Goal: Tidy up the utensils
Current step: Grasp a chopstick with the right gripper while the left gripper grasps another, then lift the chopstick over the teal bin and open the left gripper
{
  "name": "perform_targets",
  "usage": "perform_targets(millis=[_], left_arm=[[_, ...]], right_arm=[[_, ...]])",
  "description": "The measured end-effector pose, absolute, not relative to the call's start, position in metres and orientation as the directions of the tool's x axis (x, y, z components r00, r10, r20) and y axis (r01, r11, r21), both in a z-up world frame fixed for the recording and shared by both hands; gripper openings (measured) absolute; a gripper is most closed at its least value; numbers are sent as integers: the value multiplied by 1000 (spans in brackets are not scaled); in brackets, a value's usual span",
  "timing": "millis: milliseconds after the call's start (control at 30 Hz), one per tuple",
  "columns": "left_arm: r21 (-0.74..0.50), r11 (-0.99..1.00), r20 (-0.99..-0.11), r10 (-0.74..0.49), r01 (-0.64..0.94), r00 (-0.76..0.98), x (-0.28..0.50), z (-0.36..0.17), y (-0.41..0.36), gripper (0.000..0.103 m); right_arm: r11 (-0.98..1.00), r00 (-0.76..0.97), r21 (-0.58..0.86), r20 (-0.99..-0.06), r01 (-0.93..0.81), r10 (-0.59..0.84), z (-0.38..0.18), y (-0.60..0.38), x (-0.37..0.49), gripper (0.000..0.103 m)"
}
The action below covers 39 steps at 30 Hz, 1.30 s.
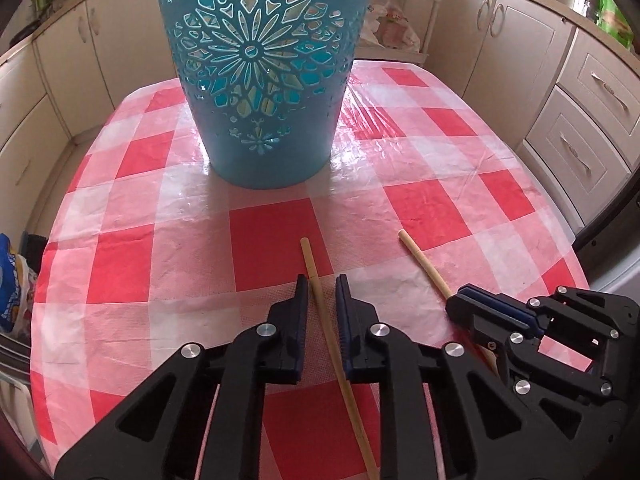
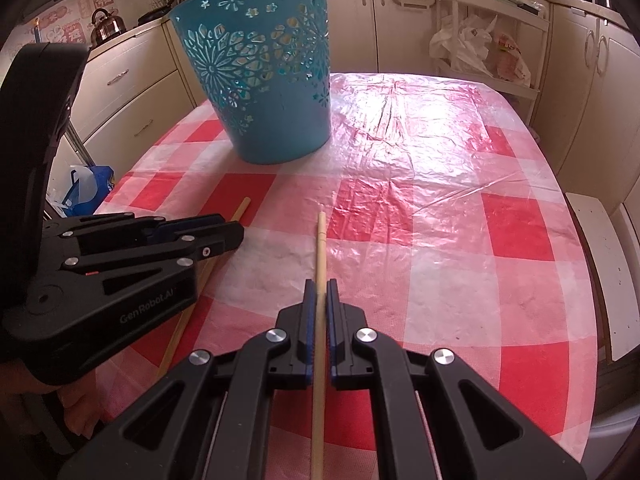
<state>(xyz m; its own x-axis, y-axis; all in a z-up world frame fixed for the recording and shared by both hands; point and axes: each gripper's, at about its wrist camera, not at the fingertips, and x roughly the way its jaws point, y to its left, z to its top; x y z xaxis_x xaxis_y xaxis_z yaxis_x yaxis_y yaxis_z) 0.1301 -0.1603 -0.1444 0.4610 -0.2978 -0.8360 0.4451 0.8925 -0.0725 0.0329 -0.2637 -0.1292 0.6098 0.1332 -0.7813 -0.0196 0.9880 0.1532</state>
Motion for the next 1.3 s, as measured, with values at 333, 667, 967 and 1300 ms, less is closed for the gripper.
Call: perform_targets(millis=[333, 667, 967, 1300], left_arm=[[-37, 876, -859, -273, 480, 433, 128, -142, -161, 14], [-189, 885, -712, -422, 426, 561, 117, -87, -109, 4], [-262, 849, -248, -519, 459, 818, 126, 44, -66, 5], [-288, 838, -22, -490, 464, 871, 178, 92, -91, 5]], right_arm=[[985, 615, 173, -774, -19, 148, -130, -266, 32, 6], [980, 629, 197, -760, -15, 163, -132, -271, 29, 6], [981, 632, 196, -758, -14, 160, -132, -270, 28, 6], [977, 636, 214, -751, -16, 175, -132, -273, 27, 6]])
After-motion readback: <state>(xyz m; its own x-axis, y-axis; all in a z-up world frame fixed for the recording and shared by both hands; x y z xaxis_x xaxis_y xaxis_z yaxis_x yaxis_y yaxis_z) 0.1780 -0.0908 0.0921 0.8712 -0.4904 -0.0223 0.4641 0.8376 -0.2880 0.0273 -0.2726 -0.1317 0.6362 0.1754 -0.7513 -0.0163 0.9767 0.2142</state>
